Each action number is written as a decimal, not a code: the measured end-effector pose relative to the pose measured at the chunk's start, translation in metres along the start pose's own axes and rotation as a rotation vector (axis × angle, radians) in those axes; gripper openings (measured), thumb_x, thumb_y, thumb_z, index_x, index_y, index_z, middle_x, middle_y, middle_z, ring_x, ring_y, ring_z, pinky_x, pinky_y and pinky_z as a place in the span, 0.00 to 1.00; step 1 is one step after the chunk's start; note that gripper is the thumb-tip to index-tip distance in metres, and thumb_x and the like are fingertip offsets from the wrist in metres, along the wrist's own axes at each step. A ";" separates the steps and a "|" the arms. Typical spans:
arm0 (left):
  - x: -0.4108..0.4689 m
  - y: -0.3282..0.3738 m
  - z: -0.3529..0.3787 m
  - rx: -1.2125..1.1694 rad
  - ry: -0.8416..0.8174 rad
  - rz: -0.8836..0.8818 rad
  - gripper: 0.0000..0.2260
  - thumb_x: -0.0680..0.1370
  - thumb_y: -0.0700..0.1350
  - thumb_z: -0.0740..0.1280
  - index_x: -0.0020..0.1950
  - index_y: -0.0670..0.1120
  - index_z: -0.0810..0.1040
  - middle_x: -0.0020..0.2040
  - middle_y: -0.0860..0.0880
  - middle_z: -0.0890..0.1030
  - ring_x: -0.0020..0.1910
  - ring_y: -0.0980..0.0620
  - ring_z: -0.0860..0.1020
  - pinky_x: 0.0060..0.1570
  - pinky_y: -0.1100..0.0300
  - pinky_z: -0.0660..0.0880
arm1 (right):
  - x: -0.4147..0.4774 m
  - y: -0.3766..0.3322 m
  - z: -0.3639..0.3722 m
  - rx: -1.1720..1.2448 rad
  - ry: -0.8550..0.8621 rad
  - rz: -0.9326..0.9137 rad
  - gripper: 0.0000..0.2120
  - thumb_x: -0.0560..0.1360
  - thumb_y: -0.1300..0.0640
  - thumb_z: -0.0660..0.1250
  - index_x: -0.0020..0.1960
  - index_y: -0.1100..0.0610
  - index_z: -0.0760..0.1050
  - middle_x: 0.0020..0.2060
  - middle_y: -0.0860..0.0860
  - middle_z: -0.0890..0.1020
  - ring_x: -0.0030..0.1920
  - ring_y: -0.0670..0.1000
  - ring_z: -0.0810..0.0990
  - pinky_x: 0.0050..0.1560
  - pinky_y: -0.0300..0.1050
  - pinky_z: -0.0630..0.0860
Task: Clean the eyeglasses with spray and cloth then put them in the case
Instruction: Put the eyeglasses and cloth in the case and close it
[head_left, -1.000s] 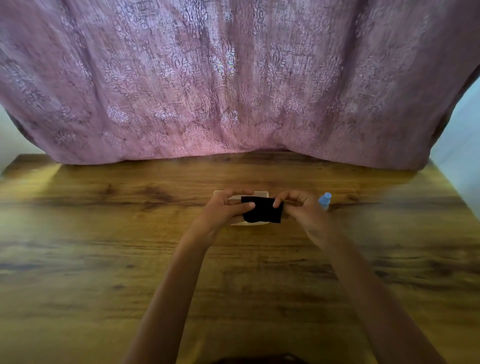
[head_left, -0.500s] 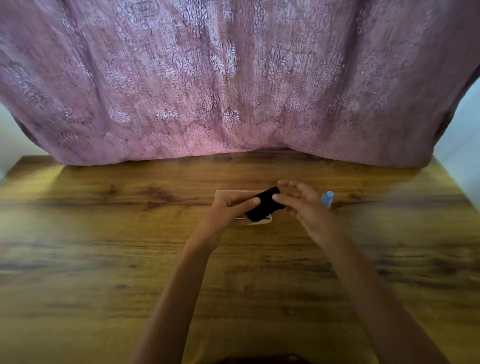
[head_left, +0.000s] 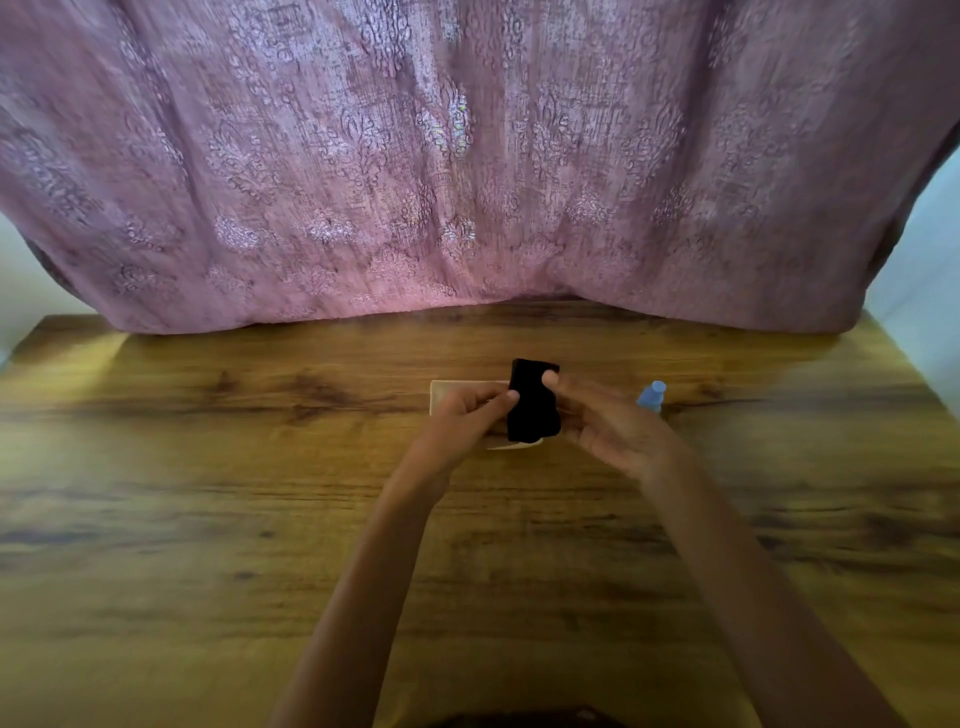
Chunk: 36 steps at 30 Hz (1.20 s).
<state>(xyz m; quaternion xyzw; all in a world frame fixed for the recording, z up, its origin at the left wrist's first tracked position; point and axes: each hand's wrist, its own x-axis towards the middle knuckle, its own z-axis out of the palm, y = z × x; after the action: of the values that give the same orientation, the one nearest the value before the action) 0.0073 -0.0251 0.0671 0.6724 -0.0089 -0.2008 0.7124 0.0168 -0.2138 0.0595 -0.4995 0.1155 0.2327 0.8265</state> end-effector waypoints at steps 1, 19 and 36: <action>-0.001 0.000 0.000 -0.005 0.009 0.001 0.08 0.80 0.46 0.63 0.54 0.49 0.83 0.48 0.50 0.86 0.49 0.52 0.83 0.43 0.66 0.78 | 0.000 0.001 -0.001 -0.001 -0.007 0.045 0.31 0.61 0.53 0.80 0.61 0.62 0.78 0.55 0.57 0.83 0.55 0.54 0.82 0.49 0.44 0.80; -0.003 0.001 -0.003 -0.065 0.022 -0.001 0.10 0.78 0.43 0.67 0.58 0.43 0.80 0.48 0.45 0.85 0.47 0.48 0.84 0.42 0.62 0.80 | 0.001 0.018 0.006 0.022 -0.022 0.037 0.14 0.64 0.60 0.77 0.50 0.58 0.84 0.50 0.56 0.85 0.49 0.51 0.85 0.45 0.40 0.82; -0.001 -0.008 -0.012 -0.181 0.017 -0.084 0.10 0.74 0.52 0.70 0.51 0.48 0.81 0.51 0.43 0.84 0.52 0.45 0.83 0.48 0.58 0.80 | 0.000 0.022 0.013 -0.603 0.113 -0.361 0.17 0.76 0.67 0.64 0.39 0.47 0.82 0.44 0.47 0.84 0.51 0.49 0.81 0.58 0.51 0.78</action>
<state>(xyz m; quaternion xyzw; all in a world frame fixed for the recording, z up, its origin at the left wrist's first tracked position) 0.0074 -0.0134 0.0582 0.6066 0.0435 -0.2250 0.7613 0.0052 -0.1943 0.0489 -0.7454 -0.0032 0.0785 0.6620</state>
